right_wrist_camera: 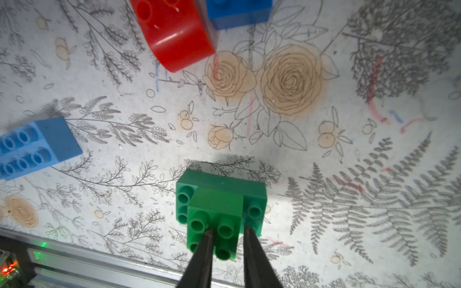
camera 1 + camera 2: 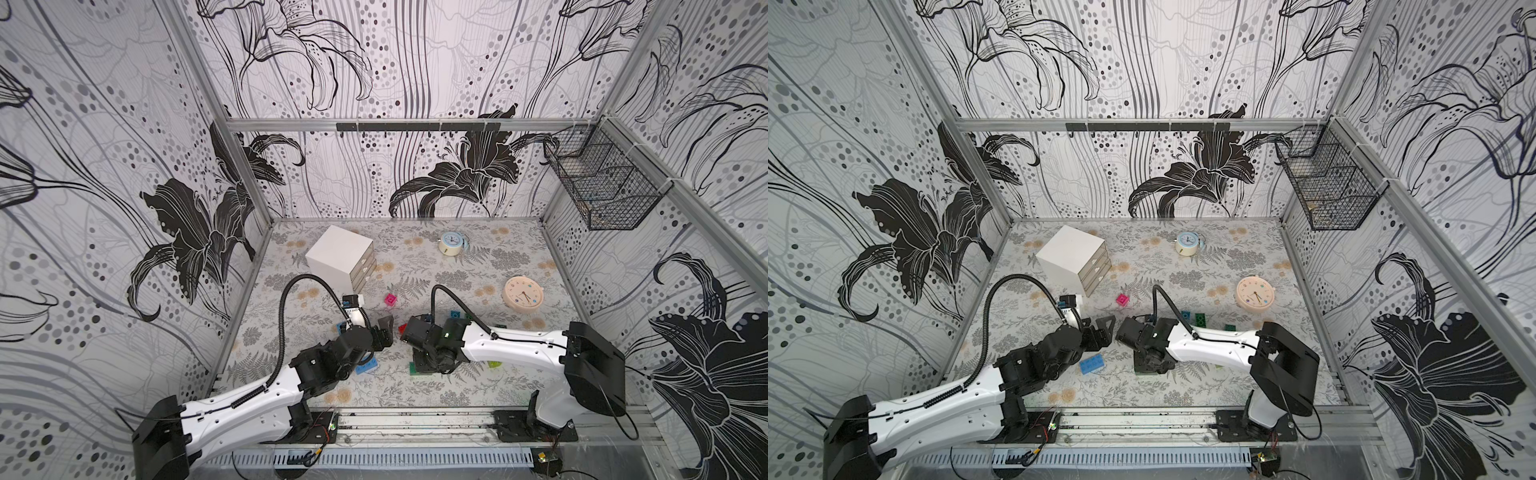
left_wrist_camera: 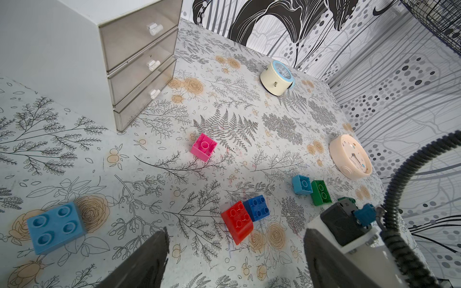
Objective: Assemble the number 1 with lego
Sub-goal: Assemble the lego brick with the lego brick.
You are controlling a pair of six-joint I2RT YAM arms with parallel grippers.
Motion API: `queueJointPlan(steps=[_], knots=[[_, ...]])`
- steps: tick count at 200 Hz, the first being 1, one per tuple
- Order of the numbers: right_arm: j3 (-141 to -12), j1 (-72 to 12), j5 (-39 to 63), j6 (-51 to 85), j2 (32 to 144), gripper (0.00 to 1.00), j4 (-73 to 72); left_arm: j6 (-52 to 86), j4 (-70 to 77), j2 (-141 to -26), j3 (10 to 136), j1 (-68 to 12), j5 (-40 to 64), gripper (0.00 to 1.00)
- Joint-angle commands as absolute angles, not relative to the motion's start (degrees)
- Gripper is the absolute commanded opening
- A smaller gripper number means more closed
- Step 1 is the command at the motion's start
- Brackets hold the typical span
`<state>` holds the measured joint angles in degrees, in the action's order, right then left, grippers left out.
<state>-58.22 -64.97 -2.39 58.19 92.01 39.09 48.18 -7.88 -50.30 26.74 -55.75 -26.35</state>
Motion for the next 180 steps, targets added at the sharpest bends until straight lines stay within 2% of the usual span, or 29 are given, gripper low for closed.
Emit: queueJointPlan(steps=[1, 53, 83, 100, 121, 159, 180], knots=[[-54.0, -65.4, -0.6, 60.8, 98.5, 0.21, 40.8, 49.2, -8.3, -49.7, 25.9, -55.2, -27.2, 0.88], [-52.2, -65.4, 1.4, 61.6, 104.1, 0.17, 39.6, 49.7, -8.5, -50.3, 26.1, -55.1, -27.1, 0.88], [-55.7, -65.7, -1.3, 59.6, 100.2, 0.19, 41.1, 49.3, -9.4, -51.1, 27.1, -55.1, -26.9, 0.88], [-59.6, -65.7, -4.1, 57.3, 96.9, 0.23, 43.5, 48.9, -9.1, -51.6, 27.4, -55.1, -26.9, 0.88], [-63.4, -65.7, -6.1, 55.2, 93.4, 0.33, 45.1, 47.1, -7.3, -52.0, 27.5, -55.0, -26.6, 0.88], [-65.1, -65.7, -7.8, 54.3, 89.7, 0.44, 45.4, 42.6, -6.2, -53.1, 29.0, -54.8, -25.2, 0.89], [-64.4, -65.7, -8.1, 54.1, 88.5, 0.47, 45.7, 43.1, -6.2, -53.2, 29.0, -54.7, -25.2, 0.89]])
